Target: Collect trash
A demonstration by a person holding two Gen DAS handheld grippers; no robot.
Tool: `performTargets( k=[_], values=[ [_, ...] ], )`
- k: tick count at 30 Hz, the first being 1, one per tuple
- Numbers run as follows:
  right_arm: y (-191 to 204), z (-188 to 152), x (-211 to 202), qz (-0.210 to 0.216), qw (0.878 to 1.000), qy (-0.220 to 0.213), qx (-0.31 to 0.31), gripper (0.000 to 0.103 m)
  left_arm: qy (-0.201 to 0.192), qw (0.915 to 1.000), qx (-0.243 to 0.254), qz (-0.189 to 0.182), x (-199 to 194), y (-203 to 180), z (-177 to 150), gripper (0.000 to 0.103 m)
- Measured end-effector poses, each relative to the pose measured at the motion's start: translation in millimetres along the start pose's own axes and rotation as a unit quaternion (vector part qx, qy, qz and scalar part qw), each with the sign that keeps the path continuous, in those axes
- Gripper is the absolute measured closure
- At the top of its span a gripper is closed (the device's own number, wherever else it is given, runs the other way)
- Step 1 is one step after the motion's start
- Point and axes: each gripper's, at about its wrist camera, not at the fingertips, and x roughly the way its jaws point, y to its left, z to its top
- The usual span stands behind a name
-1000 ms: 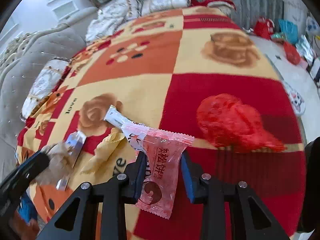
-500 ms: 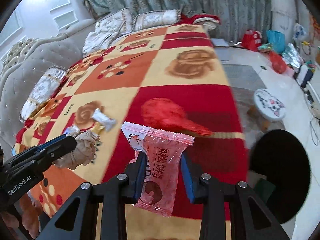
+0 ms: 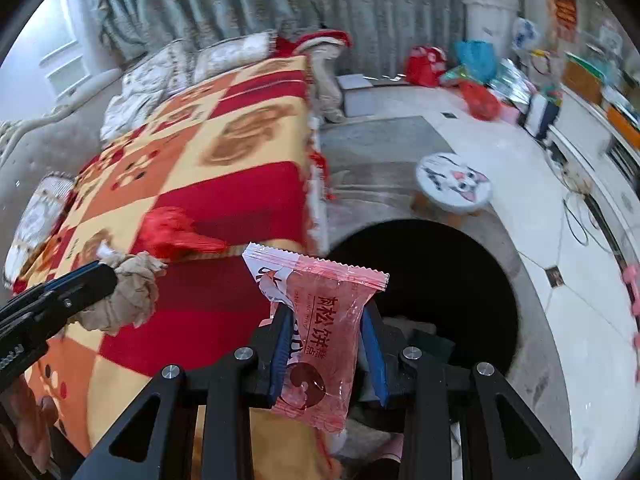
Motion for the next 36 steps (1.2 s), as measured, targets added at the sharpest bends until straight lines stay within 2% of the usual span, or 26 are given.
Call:
performTargets(
  k=[10, 17, 19, 20, 21, 24, 31, 36],
  values=[
    [-65.4, -1.7, 4.1, -0.025, 0.998, 0.007, 0.055, 0.07, 0.024, 0.9984, 0.006, -0.05, 39.8, -44.1, 9.7, 0.086],
    [-82.1, 1.8, 11.7, -0.033, 0.997, 0.008, 0.072, 0.07, 0.035, 0.9956, -0.008, -0.086, 63.3, -58.3, 15.1, 0.085],
    [-87.6, 2.0, 13.8, -0.032, 0.996, 0.008, 0.078, 0.065, 0.035, 0.9938, -0.018, -0.104, 68.1, -58.7, 16.6, 0.083],
    [-90.5, 2.1, 14.5, -0.027, 0.996, 0.007, 0.083, 0.057, 0.038, 0.9934, -0.018, -0.106, 69.5, -59.5, 17.0, 0.082],
    [-92.3, 2.1, 15.1, -0.025, 0.996, 0.006, 0.088, 0.052, 0.039, 0.9933, -0.018, -0.107, 69.7, -59.5, 16.9, 0.078],
    [-97.2, 0.5, 16.3, -0.027, 0.995, 0.003, 0.1, 0.047, 0.036, 0.9934, -0.021, -0.106, 68.6, -57.1, 15.7, 0.051],
    [-88.8, -2.5, 18.7, -0.019, 0.995, 0.01, 0.095, 0.047, 0.034, 0.9943, -0.031, -0.096, 59.8, -47.5, 14.0, 0.05],
    [-82.9, -4.5, 14.7, -0.015, 0.996, 0.01, 0.091, 0.044, 0.027, 0.9973, -0.027, -0.063, 48.9, -37.5, 9.4, 0.05]
  ],
)
